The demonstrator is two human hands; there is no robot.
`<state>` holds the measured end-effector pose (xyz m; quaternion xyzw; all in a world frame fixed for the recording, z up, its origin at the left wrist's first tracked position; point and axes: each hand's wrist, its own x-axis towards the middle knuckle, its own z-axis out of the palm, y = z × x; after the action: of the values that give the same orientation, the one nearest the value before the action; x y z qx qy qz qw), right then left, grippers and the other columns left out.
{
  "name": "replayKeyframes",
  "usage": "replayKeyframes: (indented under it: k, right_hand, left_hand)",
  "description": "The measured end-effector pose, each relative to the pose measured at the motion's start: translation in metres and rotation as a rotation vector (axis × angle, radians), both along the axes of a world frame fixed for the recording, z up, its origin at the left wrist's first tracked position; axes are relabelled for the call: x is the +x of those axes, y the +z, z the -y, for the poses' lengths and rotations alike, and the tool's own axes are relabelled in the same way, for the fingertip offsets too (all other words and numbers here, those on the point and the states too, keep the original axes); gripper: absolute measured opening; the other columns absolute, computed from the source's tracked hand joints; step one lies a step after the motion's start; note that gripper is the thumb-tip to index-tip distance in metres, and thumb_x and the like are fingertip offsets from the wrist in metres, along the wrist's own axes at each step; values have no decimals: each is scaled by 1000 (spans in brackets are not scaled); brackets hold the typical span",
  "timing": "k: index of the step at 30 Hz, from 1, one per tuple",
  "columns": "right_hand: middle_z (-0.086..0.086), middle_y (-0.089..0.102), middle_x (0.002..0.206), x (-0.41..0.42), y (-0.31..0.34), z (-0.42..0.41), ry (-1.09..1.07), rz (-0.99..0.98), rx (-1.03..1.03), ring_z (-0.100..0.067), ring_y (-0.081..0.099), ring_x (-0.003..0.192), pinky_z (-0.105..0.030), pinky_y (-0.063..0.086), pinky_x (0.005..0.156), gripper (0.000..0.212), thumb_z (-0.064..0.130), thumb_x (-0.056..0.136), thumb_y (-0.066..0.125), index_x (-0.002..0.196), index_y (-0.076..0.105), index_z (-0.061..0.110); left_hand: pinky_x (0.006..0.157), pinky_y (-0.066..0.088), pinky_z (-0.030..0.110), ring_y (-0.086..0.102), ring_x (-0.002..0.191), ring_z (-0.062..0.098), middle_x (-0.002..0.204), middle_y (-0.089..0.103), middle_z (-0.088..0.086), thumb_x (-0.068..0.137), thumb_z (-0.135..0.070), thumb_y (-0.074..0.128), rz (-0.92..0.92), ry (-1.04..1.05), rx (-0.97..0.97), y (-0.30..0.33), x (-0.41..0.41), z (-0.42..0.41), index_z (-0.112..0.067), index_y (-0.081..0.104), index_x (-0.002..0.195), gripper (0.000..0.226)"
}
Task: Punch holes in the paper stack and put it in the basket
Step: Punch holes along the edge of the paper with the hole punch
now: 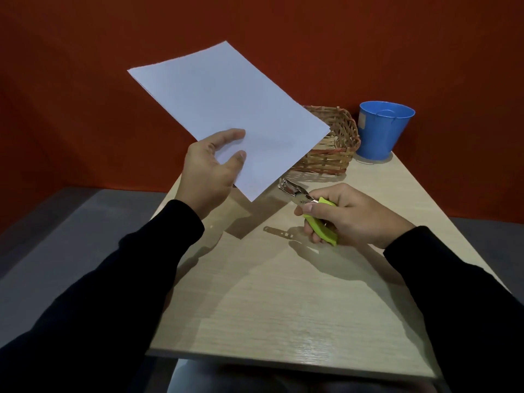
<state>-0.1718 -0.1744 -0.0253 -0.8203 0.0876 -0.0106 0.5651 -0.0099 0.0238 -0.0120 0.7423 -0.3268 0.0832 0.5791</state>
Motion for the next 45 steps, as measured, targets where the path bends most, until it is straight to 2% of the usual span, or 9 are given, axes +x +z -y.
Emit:
replayKeyframes:
  k: [5, 9, 11, 15, 20, 29, 35, 39, 45]
  right_hand:
    - [-25, 74, 85, -1, 4, -5, -2, -2, -141, -23, 70, 65, -49, 54, 70, 29, 23, 104, 60, 104, 70, -4]
    - [-25, 74, 85, -1, 5, -5, 6, -5, -166, -24, 70, 64, -49, 53, 68, 30, 23, 104, 60, 103, 68, -5]
    - [-24, 74, 84, -2, 5, -5, 12, 0, -178, -23, 70, 64, -50, 54, 68, 30, 23, 104, 59, 102, 68, -6]
    - [-18, 76, 81, -3, 6, -6, 20, 24, -210, -26, 72, 65, -61, 58, 69, 32, 25, 104, 60, 100, 68, -5]
    - [-13, 77, 78, -3, 7, -8, 46, 28, -342, -29, 73, 64, -50, 59, 62, 34, 29, 105, 60, 90, 69, 0]
    - [-13, 78, 79, -3, 9, -10, 53, 16, -357, -28, 74, 64, -55, 60, 63, 34, 28, 105, 59, 87, 69, 0]
    - [-14, 78, 81, -3, 7, -9, 42, 6, -313, -37, 76, 72, -59, 60, 67, 32, 28, 105, 60, 89, 68, 2]
    - [-16, 78, 83, -1, 5, -9, 36, 1, -280, -41, 76, 75, -64, 59, 68, 31, 28, 104, 61, 89, 68, 2]
    - [-17, 78, 84, 0, 4, -7, 32, -7, -258, -34, 75, 68, -54, 60, 65, 31, 28, 104, 61, 92, 67, 0]
  left_hand:
    - [116, 43, 35, 55, 131, 5, 137, 65, -6, 93, -21, 71, -29, -2, 69, 2, -5, 3, -16, 65, 135, 43]
    - [108, 51, 46, 54, 132, 10, 138, 63, -5, 84, -27, 77, -51, -20, 81, 4, -6, 2, -16, 63, 137, 55]
    - [109, 50, 39, 53, 132, 8, 140, 62, -5, 81, -28, 82, -38, -32, 114, 5, -5, 3, -16, 62, 139, 63]
    - [100, 34, 7, 49, 129, -1, 144, 60, -5, 78, -26, 87, 6, -41, 194, 5, -5, 2, -15, 58, 142, 71]
    - [105, 36, 19, 50, 132, 5, 144, 60, -3, 78, -28, 87, 13, -22, 189, 4, -5, 3, -15, 58, 143, 73]
    - [112, 38, 25, 48, 133, 2, 144, 60, -4, 77, -28, 87, -13, -32, 146, 2, -3, 3, -15, 58, 142, 72]
    - [105, 33, 15, 48, 133, 1, 145, 59, -4, 79, -25, 88, -9, -49, 148, 1, 0, 3, -15, 57, 144, 72]
    - [110, 34, 22, 47, 138, 5, 147, 58, -4, 80, -25, 87, -14, -48, 143, 1, -2, 3, -16, 55, 145, 73]
    - [104, 36, 13, 45, 138, 3, 148, 57, -4, 81, -23, 86, -10, -43, 153, 3, -4, 3, -18, 55, 146, 72]
